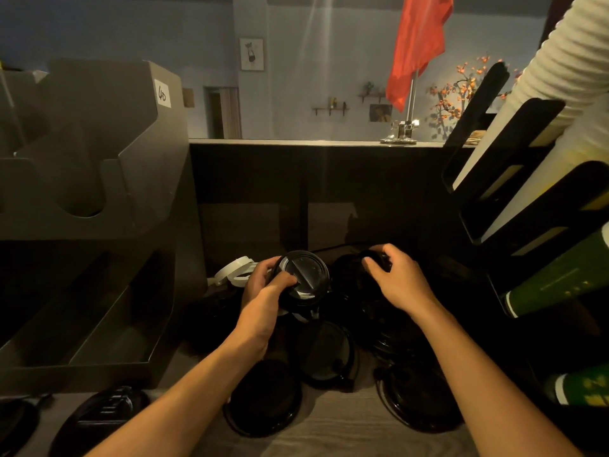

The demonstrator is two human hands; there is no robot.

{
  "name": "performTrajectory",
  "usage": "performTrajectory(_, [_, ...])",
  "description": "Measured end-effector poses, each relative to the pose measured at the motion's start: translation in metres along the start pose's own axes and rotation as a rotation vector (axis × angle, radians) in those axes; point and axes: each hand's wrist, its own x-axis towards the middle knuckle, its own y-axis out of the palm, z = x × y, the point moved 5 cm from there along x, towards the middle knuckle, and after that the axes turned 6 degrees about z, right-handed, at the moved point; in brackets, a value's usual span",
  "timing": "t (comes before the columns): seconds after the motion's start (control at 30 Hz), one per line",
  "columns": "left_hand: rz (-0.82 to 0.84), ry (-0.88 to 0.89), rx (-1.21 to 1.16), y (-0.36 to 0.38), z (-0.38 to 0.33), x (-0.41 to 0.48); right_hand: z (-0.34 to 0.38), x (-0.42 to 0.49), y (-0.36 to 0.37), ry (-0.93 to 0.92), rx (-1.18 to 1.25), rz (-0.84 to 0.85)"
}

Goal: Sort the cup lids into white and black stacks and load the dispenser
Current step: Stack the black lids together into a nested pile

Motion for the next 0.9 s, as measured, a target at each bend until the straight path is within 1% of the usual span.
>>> performTrajectory(0.17, [0.017,0.011,0.012,0.003,-0.002,-0.001,0.0,0.001,-0.003,0.021,0.021,-0.05])
performTrajectory(0.33, [0.013,0.002,0.013,0.002,-0.002,0.0,0.0,-0.001,-0.015,-0.028,0.024,-0.205])
performTrajectory(0.4, [-0.013,-0.008,0.017,-0.001,-0.002,0.001,0.0,0.002,-0.012,-0.059,-0.033,-0.16])
performTrajectory(0.5, [-0.047,-0.02,0.034,-0.006,-0.003,0.004,0.006,0.0,0.003,-0.079,-0.149,0.039])
performTrajectory(0.6, [-0.066,-0.038,0.033,-0.011,-0.002,0.006,0.014,-0.005,0.013,-0.127,-0.267,0.152])
performTrajectory(0.63, [-0.071,-0.04,0.032,-0.012,-0.002,0.007,0.018,-0.007,0.015,-0.166,-0.308,0.148])
performTrajectory(0.7, [-0.086,-0.031,0.03,-0.014,-0.004,0.008,0.027,-0.012,0.015,-0.291,-0.338,0.081])
performTrajectory(0.77, [-0.116,-0.015,0.031,-0.017,-0.005,0.009,0.041,-0.02,0.017,-0.429,-0.282,0.031])
performTrajectory(0.83, [-0.149,-0.009,0.036,-0.019,-0.005,0.01,0.054,-0.028,0.027,-0.542,-0.248,0.066])
performTrajectory(0.9, [-0.17,-0.01,0.032,-0.02,-0.004,0.01,0.062,-0.034,0.043,-0.592,-0.304,0.138])
